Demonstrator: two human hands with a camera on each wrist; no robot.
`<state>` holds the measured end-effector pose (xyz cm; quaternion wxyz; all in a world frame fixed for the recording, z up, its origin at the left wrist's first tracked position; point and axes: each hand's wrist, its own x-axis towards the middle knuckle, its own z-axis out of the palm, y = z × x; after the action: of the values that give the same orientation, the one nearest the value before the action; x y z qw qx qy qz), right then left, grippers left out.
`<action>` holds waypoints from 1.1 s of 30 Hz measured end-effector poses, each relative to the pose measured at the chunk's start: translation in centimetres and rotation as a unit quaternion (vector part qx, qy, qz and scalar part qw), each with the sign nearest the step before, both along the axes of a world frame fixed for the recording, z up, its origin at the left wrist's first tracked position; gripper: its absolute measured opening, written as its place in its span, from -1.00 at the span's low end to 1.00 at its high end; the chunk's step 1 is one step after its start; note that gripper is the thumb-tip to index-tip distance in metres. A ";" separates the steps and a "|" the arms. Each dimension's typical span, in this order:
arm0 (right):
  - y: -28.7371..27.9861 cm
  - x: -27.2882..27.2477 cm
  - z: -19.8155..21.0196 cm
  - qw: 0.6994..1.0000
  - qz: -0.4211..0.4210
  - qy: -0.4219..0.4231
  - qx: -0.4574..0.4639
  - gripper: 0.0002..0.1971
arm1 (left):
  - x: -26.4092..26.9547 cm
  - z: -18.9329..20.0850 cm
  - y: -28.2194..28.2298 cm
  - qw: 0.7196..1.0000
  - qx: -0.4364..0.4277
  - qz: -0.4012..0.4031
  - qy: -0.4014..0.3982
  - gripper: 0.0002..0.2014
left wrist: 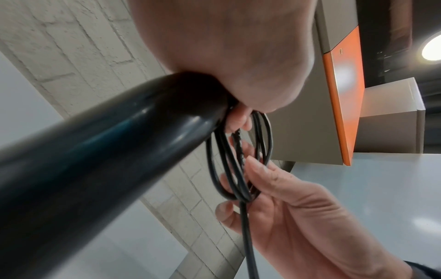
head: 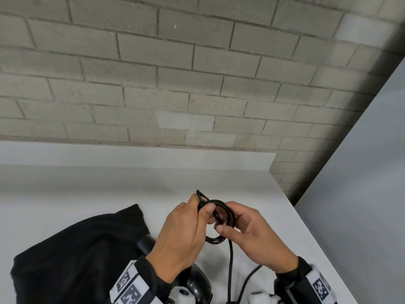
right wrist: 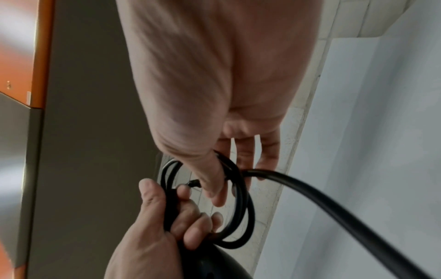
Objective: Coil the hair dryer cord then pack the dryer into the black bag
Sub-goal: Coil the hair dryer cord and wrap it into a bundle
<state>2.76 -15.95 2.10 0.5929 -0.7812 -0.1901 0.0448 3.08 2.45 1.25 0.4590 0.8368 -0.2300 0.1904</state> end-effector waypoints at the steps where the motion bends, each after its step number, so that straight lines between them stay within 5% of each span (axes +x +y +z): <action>1: 0.1 -0.1 0.0 1.000 0.001 -0.002 -0.004 -0.70 | 0.0 0.0 0.0 1.000 -0.010 -0.001 0.013 -0.59; 18: 1.2 -0.6 0.1 0.992 0.003 0.063 0.111 -0.61 | 0.5 0.0 -0.2 0.975 -0.146 -0.057 0.156 -0.55; 23: 2.6 -1.4 -0.6 0.988 -0.109 -0.002 0.109 -0.56 | 0.5 0.4 -0.4 0.968 -0.174 -0.059 0.170 -0.58; 25: 3.1 -2.0 -1.7 0.965 -0.225 -0.133 0.018 -0.59 | 0.5 0.4 -0.4 0.970 -0.174 -0.049 0.162 -0.59; 28: 4.0 -3.0 -3.2 0.883 -0.358 -0.294 -0.076 -0.52 | 0.4 0.3 -0.4 0.971 -0.173 -0.042 0.163 -0.62; 31: 5.1 -3.7 -4.4 0.830 -0.377 -0.385 -0.145 -0.77 | 0.4 0.2 -0.6 0.974 -0.161 -0.039 0.153 -0.66; 33: 5.8 -3.9 -4.5 0.840 -0.349 -0.347 -0.227 -0.79 | 0.5 0.1 -0.7 0.977 -0.153 -0.037 0.145 -0.66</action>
<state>-1.16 -10.12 -2.37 0.2711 -0.8729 -0.0821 -0.3973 3.58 1.77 1.32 0.6168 0.7662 -0.1600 0.0831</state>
